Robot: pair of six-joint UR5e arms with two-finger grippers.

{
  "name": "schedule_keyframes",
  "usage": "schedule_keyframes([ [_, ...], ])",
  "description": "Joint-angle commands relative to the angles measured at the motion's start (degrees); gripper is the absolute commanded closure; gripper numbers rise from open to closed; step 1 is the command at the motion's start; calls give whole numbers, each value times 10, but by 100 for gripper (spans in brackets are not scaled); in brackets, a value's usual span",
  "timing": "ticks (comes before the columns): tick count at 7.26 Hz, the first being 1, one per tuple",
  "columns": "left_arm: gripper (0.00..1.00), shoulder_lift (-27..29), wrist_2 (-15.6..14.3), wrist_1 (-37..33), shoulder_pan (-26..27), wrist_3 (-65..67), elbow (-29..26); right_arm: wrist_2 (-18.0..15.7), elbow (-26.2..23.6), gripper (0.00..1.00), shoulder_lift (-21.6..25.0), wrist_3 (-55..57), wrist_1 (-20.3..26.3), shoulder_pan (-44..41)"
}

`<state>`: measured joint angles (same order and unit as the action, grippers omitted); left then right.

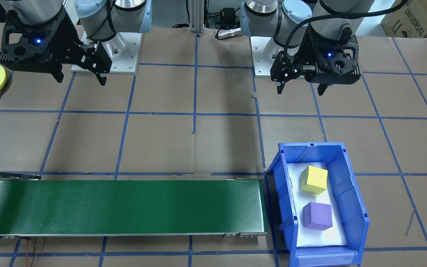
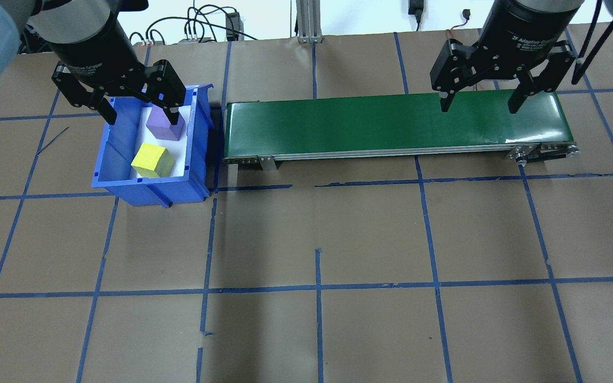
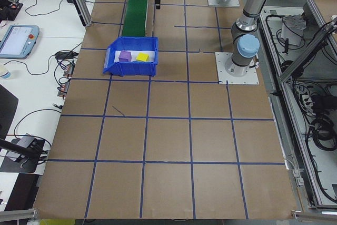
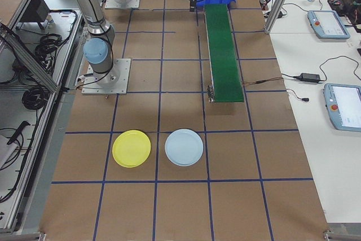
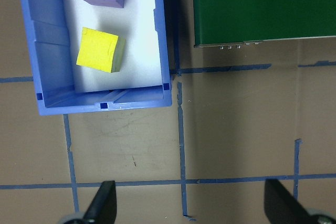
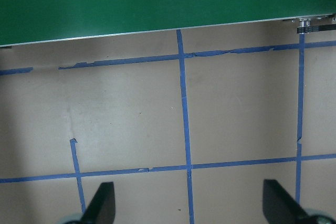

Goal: Move block left to right into plate

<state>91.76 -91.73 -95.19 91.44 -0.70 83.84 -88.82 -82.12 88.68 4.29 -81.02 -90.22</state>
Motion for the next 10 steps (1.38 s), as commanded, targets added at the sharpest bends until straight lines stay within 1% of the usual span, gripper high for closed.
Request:
schedule_keyframes([
  [1,0,0,-2,-1,0,-1,0,-1,-1,0,-6,-3,5,-7],
  [2,0,0,-1,-1,-5,0,-1,0,-25,0,-5,-5,-13,-10],
  [3,0,-1,-2,0,-6,-1,-7,-3,-30,0,-6,-4,-23,-8],
  [4,0,-1,-6,4,-15,-4,-12,-4,-37,0,-7,-5,-23,-7],
  [5,0,13,-19,8,-18,-4,-15,-3,-31,0,-6,-5,-38,-6],
  [6,0,59,-22,70,-30,-16,-15,-18,-30,0,-5,-6,-47,-1],
  [7,0,97,-16,104,-65,-21,-20,-27,-25,0,-1,-10,-48,0],
  [8,0,129,-14,136,-90,-65,-21,-21,-28,0,0,-9,-45,-7],
  [9,0,177,-13,178,-93,-93,-22,-13,-24,0,0,-6,-48,-6],
  [10,0,220,-5,249,-93,-119,-23,-19,-27,0,0,-6,-47,-2],
])
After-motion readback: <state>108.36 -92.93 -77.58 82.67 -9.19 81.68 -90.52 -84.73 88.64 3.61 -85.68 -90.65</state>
